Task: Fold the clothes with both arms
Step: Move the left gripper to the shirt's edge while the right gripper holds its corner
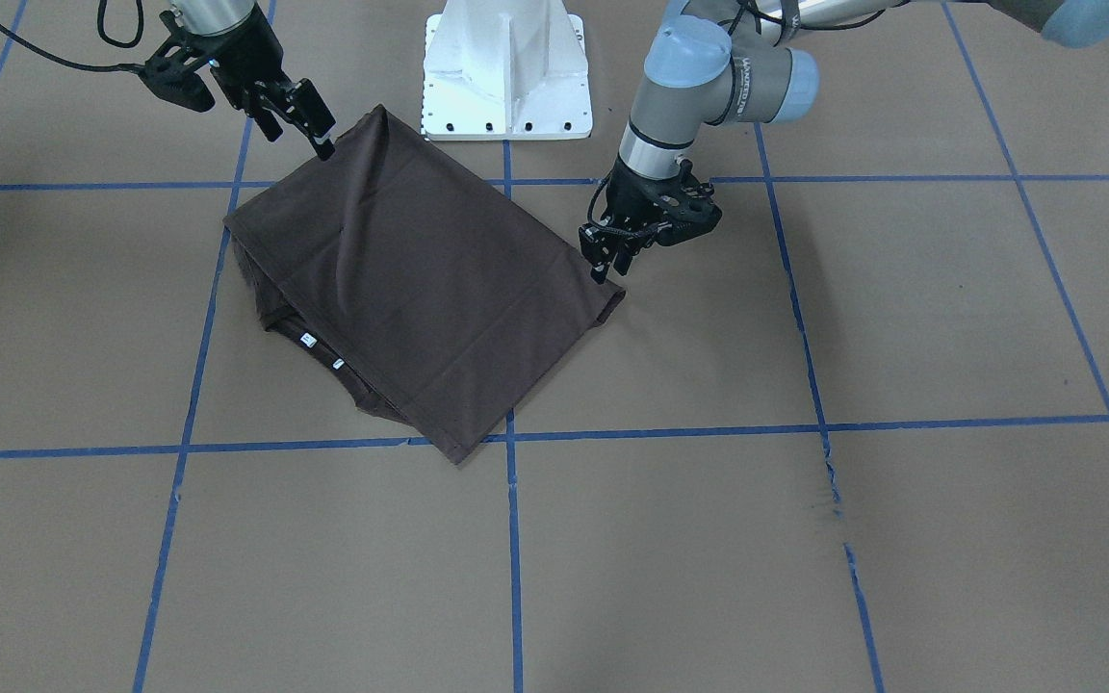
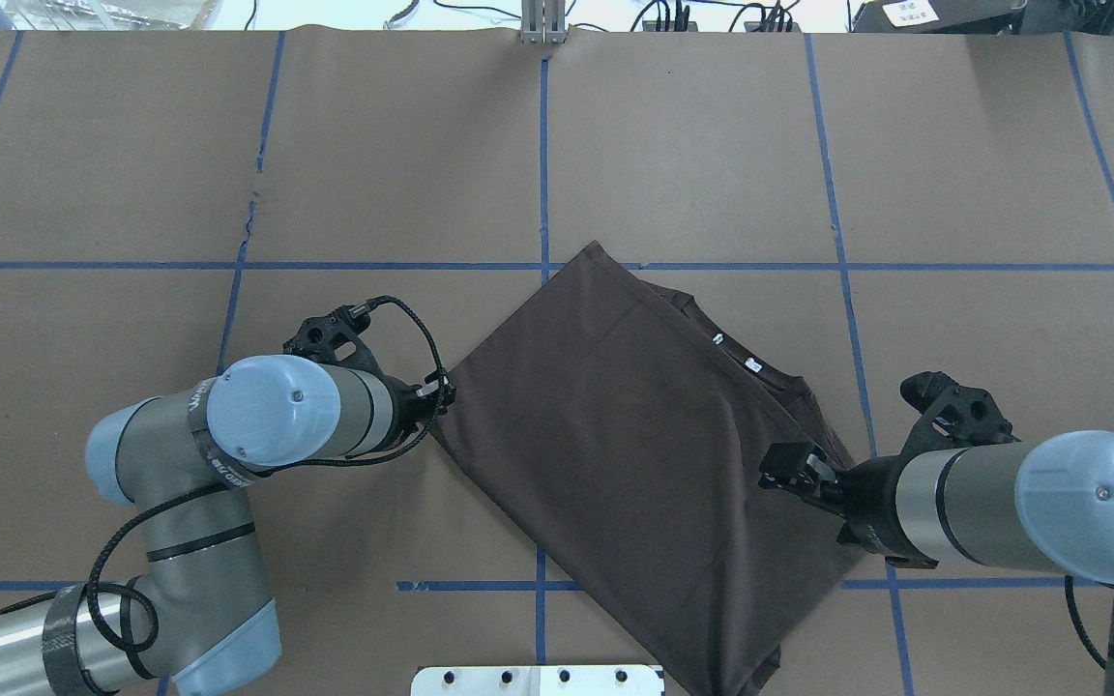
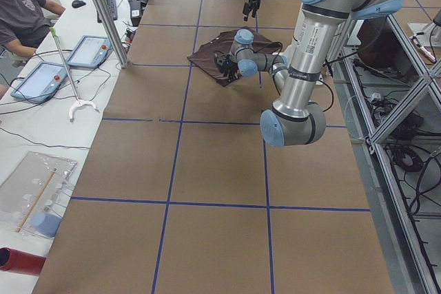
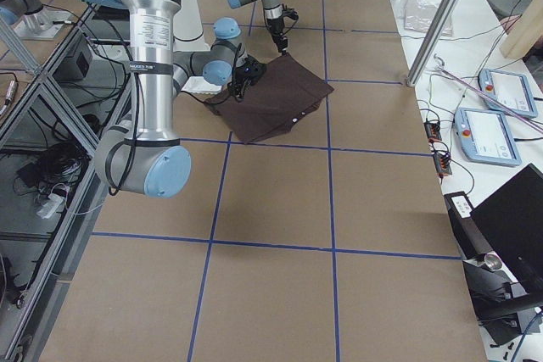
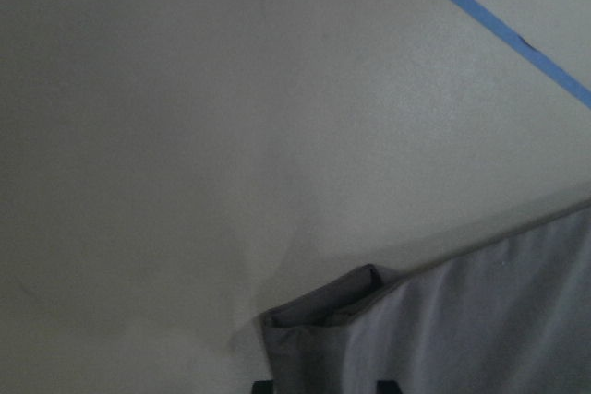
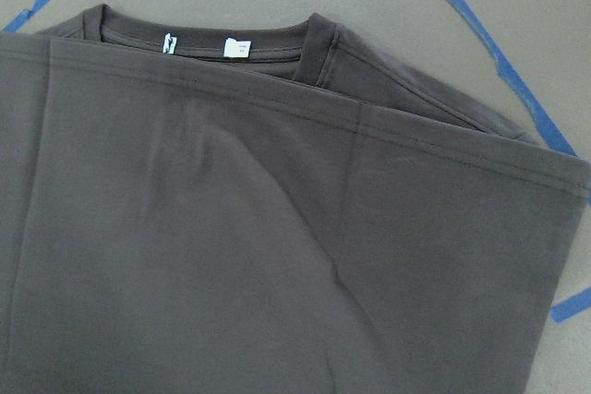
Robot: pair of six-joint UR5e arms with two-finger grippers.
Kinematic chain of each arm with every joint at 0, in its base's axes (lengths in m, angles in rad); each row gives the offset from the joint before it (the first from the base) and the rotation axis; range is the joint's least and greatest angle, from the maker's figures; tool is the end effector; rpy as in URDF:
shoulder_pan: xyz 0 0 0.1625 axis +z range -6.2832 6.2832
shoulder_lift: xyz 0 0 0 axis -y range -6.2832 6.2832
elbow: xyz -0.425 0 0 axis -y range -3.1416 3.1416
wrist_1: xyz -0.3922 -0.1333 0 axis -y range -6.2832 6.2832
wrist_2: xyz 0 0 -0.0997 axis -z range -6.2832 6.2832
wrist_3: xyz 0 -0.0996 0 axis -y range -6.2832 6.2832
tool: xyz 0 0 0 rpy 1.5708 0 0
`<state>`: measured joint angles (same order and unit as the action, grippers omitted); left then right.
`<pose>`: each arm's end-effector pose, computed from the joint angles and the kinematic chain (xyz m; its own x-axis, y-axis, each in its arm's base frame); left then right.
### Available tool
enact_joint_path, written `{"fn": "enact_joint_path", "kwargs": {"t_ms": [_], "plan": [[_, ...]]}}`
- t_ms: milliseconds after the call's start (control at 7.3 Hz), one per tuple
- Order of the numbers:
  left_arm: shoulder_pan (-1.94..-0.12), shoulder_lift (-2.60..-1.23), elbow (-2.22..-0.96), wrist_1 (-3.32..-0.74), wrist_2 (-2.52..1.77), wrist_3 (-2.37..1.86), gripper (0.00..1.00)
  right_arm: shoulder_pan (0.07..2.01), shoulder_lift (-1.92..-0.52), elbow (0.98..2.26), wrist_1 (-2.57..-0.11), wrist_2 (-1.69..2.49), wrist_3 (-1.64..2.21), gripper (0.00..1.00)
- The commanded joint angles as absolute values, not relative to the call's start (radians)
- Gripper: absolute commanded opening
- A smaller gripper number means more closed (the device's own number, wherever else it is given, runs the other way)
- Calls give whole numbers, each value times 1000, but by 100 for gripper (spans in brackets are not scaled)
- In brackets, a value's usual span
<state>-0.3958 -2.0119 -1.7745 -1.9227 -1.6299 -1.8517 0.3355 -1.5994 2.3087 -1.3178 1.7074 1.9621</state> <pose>0.5345 -0.3614 0.2814 0.3874 -0.4618 -0.7979 0.4647 0.8453 -0.2636 -0.3604 -0.2525 0.3065 0.4148 0.5448 0.7288 -0.4099 0.8270 -0.3849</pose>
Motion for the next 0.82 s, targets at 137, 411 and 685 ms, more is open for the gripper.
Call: {"fn": "enact_joint_path", "kwargs": {"t_ms": [137, 411, 685], "plan": [[-400, -2025, -1763, -1921, -1588, -1845, 28, 341, -1606, 2307, -1318, 1706, 1960, 100], [-402, -2025, -1763, -1919, -1563, -1845, 0, 341, -1608, 2307, -1319, 1706, 1960, 100], [-408, -2023, -1770, -1910, -1563, -1807, 0, 348, -1598, 2307, -1318, 1707, 1960, 100]]}}
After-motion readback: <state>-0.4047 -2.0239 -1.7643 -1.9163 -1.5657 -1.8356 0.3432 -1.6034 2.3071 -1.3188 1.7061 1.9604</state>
